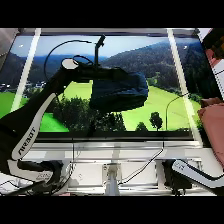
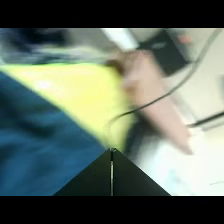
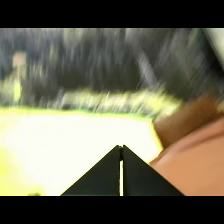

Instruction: Fold the clothes and pants, and hang the long-sleeved shirts on hangers.

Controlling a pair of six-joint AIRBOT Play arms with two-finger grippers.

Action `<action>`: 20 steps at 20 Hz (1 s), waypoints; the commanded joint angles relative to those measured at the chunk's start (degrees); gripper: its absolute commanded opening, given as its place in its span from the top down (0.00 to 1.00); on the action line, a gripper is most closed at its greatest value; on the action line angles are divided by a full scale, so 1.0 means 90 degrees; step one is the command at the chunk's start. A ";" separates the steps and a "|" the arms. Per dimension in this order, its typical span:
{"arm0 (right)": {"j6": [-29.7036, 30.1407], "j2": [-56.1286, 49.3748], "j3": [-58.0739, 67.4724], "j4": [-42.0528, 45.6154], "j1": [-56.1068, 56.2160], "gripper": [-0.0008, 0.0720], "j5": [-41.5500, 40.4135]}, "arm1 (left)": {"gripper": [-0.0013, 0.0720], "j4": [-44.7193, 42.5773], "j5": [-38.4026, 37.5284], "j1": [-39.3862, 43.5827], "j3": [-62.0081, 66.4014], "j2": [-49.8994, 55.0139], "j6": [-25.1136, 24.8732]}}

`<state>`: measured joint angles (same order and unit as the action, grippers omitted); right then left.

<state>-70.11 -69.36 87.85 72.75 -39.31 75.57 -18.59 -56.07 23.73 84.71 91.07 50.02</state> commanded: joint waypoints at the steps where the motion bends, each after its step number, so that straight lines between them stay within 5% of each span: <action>1: 0.1258 -0.0029 -0.1739 -0.2251 -0.0386 0.92 0.0330 | 0.95 -0.1690 0.0301 -0.0075 -0.0002 0.0080 0.0457; 2: 0.1409 -0.0087 -0.2329 -0.2946 -0.0350 0.92 0.0333 | 0.95 -0.1897 0.0304 0.0024 -0.0002 0.0189 0.0469; 3: 0.1421 -0.0141 -0.2844 -0.3507 -0.0287 0.77 0.0240 | 0.95 -0.2057 0.0304 0.0143 -0.0002 0.0301 0.0469; 4: 0.1418 -0.0194 -0.3271 -0.3978 -0.0185 0.38 0.0073 | 0.95 -0.2251 0.0306 0.0289 -0.0002 0.0432 0.0469; 5: 0.1421 -0.0253 -0.3626 -0.4357 -0.0019 0.21 -0.0068 | 0.95 -0.2484 0.0318 0.0437 -0.0002 0.0563 0.0469; 10: 0.1421 -0.0777 -0.3927 -0.4928 0.1353 0.19 -0.0367 | 0.95 -0.4422 0.0772 0.1105 -0.0002 0.1047 0.1263; 16: 0.1256 -0.2171 -0.3330 -0.5226 0.2987 0.06 -0.1154 | 0.95 -0.4726 0.0469 0.1596 -0.0002 0.1090 0.1258; 20: 0.0593 -0.3194 -0.2288 -0.5178 0.3310 0.06 -0.1248 | 0.95 -0.4796 0.0435 0.1598 -0.0002 0.1107 0.1260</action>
<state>-60.69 -92.03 61.73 26.28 -12.40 65.21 -60.27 -51.70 37.63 84.71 100.84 61.12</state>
